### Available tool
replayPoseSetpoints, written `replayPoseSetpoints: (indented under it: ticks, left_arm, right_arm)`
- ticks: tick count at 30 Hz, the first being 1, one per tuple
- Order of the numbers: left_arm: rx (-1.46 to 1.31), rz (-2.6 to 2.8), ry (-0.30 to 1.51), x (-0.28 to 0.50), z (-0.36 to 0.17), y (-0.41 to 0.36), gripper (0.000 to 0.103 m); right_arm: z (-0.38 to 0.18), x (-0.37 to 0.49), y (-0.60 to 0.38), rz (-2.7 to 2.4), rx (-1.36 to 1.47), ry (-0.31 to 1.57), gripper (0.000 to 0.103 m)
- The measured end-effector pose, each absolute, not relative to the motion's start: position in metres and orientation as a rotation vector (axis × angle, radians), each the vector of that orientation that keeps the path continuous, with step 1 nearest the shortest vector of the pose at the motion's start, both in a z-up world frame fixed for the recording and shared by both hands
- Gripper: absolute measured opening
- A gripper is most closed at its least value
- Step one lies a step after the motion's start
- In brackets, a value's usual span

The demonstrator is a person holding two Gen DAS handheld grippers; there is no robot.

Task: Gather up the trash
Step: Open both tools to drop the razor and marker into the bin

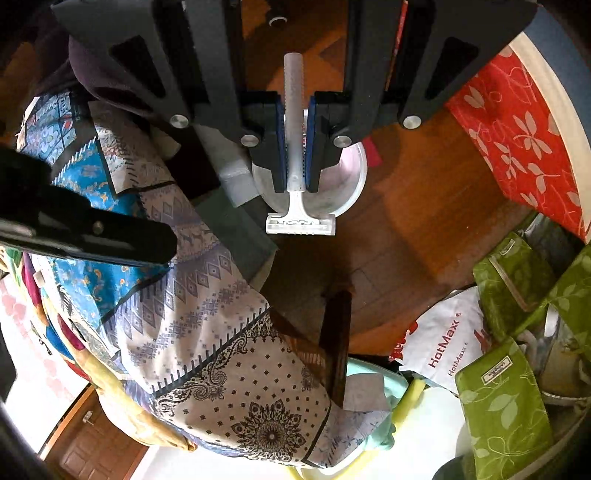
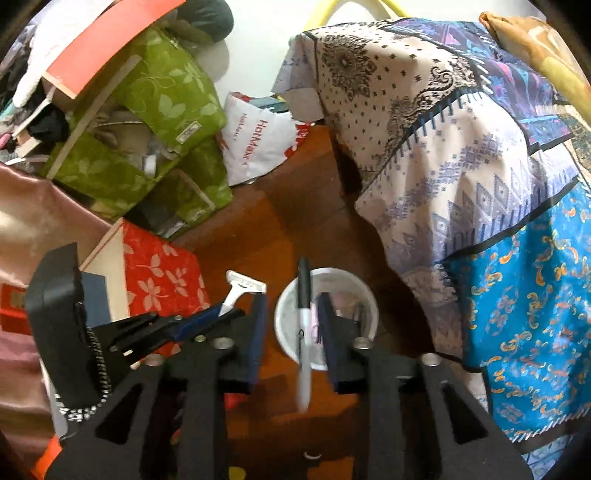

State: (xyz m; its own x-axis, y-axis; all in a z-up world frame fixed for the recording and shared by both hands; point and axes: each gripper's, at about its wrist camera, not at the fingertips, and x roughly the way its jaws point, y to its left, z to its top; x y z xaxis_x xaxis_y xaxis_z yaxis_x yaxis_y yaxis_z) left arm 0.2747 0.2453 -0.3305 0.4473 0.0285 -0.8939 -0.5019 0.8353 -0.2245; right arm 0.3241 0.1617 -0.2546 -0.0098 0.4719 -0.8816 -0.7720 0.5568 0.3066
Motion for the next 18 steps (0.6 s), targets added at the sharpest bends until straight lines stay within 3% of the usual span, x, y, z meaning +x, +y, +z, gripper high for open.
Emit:
replayPoseSetpoints:
  ticks: [6,11,18]
  left_arm:
    - [-0.551,0.335,1.092,0.289,-0.336,0.253,0.008]
    - [-0.545,0.381,1.122,0.291,-0.336,0.254,0.016]
    - [-0.468,0.399,1.1,0.277,-0.308,0.236,0.019]
  right_arm:
    - [-0.255,0.328,0.152,0.974,-0.338,1.2,0.032]
    - [-0.25,0.334,0.14,0.96,-0.335,1.199,0.032]
    - [-0.228,0.329,0.122,0.963,-0.333,1.148,0.032]
